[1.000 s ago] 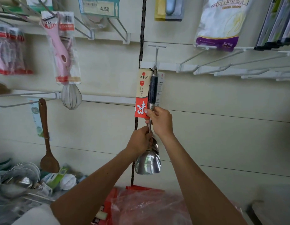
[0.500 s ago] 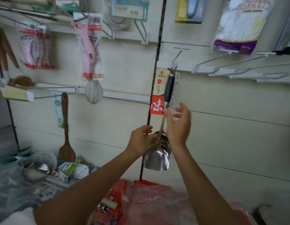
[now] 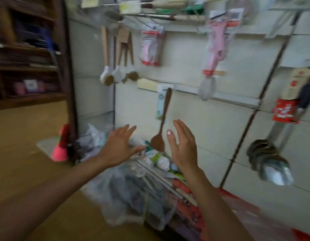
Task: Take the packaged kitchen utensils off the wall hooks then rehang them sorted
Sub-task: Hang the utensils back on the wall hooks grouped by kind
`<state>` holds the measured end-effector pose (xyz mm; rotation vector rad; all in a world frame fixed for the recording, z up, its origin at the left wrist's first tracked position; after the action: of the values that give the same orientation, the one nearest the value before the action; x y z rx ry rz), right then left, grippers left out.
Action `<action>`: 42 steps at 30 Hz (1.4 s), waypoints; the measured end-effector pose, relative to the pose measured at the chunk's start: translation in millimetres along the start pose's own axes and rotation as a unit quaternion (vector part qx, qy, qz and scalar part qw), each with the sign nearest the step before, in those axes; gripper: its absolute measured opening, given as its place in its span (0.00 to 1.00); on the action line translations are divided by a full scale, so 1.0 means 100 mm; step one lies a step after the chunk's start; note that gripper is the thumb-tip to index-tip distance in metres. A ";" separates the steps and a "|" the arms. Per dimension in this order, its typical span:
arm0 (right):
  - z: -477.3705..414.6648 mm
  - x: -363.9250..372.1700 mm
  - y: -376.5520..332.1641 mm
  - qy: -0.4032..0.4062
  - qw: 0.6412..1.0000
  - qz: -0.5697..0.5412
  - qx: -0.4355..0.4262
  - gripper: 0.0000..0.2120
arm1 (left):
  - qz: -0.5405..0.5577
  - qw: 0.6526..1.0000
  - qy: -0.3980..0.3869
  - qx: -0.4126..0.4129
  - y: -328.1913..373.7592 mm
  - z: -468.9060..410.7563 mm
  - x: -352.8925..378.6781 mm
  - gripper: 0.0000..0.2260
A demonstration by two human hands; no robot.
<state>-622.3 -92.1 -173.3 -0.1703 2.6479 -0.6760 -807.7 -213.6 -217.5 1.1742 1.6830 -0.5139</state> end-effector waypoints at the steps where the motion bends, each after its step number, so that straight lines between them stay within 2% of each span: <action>1: 0.02 0.27 -0.07 -0.020 1.000 -0.004 0.004 0.36 | -0.041 0.999 -0.001 -0.012 -0.36 0.15 -0.10 0.54; 4: 0.10 1.06 -0.37 -0.077 0.997 0.002 -0.001 0.36 | -0.155 0.987 -0.015 -0.049 -1.34 0.63 -0.39 0.51; 8: 0.30 2.14 -0.91 -0.178 0.984 -0.016 0.003 0.37 | -0.235 0.963 -0.026 -0.130 -2.41 1.29 -0.77 0.53; 14: 0.72 3.44 -1.69 -0.259 0.965 -0.046 -0.020 0.43 | -0.261 0.943 -0.068 -0.195 -3.44 2.15 -1.09 0.50; 19: 1.19 4.35 -2.33 -0.321 0.944 -0.069 -0.034 0.38 | -0.261 0.932 -0.091 -0.234 -4.19 2.83 -1.15 0.48; 24: 1.73 5.11 -2.78 -0.369 0.924 -0.075 -0.059 0.41 | -0.244 0.915 -0.122 -0.296 -4.88 3.46 -1.08 0.47; 29: 2.23 5.68 -3.18 -0.440 0.892 -0.083 -0.064 0.43 | -0.210 0.904 -0.111 -0.355 -5.39 4.03 -0.96 0.38; 31: 2.42 5.90 -3.32 -0.463 0.880 -0.087 -0.064 0.39 | -0.162 0.898 -0.070 -0.403 -5.58 4.25 -0.98 0.29; 34: 2.72 6.19 -3.58 -0.502 0.859 -0.078 -0.070 0.30 | -0.065 0.857 -0.042 -0.509 -5.94 4.67 -0.89 0.16; 36: 3.00 6.40 -3.70 -0.550 0.830 -0.084 -0.040 0.24 | -0.002 0.824 -0.034 -0.566 -6.12 4.95 -0.69 0.16; 39: 3.43 6.63 -3.82 -0.613 0.782 -0.109 0.036 0.16 | 0.107 0.769 -0.016 -0.630 -6.25 5.26 -0.32 0.21; 40: 3.53 6.68 -3.85 -0.617 0.779 -0.102 0.045 0.14 | 0.135 0.752 -0.011 -0.645 -6.27 5.33 -0.22 0.22; 42: 3.62 6.73 -3.90 -0.597 0.797 -0.082 0.045 0.10 | 0.162 0.736 0.007 -0.657 -6.30 5.37 -0.11 0.20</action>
<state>-1081.3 -733.6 -510.9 -0.5811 1.3747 -0.4782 -1104.5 -910.1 -552.1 0.3264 1.2757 0.8502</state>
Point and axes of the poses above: each hand's wrist, its own z-axis away from the middle knuckle, its own x-axis out of the palm, y = z × x, the point moved 10 cm from there along -z, towards the middle knuckle, and after that the axes turned 12 degrees about -z, right-handed, at the moved point
